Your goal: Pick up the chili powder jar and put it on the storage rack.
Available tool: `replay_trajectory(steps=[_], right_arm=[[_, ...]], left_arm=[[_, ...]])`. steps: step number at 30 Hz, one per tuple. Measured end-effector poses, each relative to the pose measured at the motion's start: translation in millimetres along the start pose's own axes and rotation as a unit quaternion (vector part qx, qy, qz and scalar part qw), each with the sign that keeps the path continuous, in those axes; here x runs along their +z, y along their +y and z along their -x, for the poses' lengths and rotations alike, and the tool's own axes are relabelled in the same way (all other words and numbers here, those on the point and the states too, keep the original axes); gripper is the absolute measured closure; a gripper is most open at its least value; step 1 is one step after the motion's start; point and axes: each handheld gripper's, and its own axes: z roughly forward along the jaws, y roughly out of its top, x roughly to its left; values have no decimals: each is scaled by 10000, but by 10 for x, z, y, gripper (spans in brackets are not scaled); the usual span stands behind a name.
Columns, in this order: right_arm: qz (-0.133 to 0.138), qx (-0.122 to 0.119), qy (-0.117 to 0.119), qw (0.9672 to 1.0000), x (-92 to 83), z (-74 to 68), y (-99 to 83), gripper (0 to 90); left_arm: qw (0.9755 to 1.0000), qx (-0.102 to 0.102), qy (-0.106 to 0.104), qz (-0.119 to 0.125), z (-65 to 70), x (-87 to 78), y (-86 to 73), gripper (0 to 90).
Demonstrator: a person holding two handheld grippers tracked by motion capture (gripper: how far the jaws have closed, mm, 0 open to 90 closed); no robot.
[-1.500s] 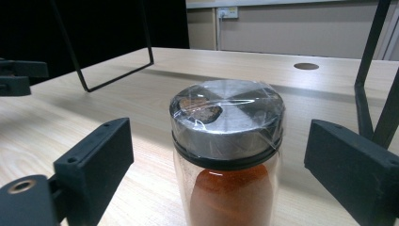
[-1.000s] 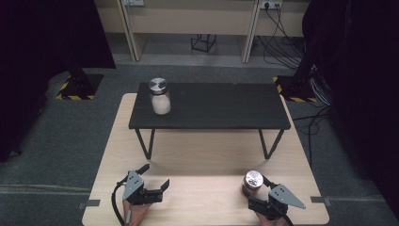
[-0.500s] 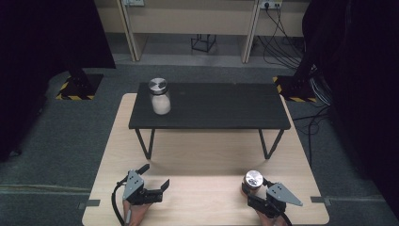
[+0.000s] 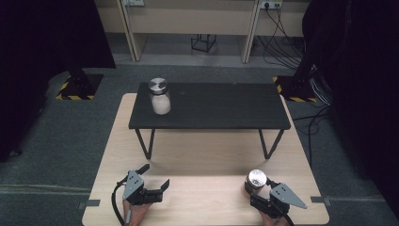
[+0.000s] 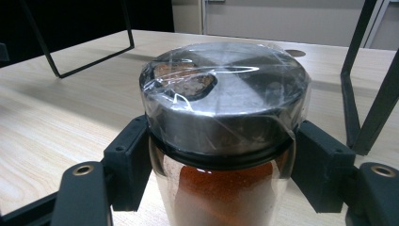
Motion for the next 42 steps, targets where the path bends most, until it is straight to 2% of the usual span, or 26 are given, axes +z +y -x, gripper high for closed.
replay_trajectory(steps=[2,11,22,42], right_arm=[[29,18,22,10000,-14,4,7,298],[98,-201,91,9997,-84,-31,104,299],[169,-126,214,9995,-142,5,265,299],[155,-234,639,9976,-215,67,1072,300]], left_arm=[[10000,-3,-2,0,-1,0,0,14],[10000,-10,-3,8,-4,-3,-3,13],[10000,-31,-2,18,-8,-4,-6,13],[10000,-66,-7,33,-11,-6,-12,14]])
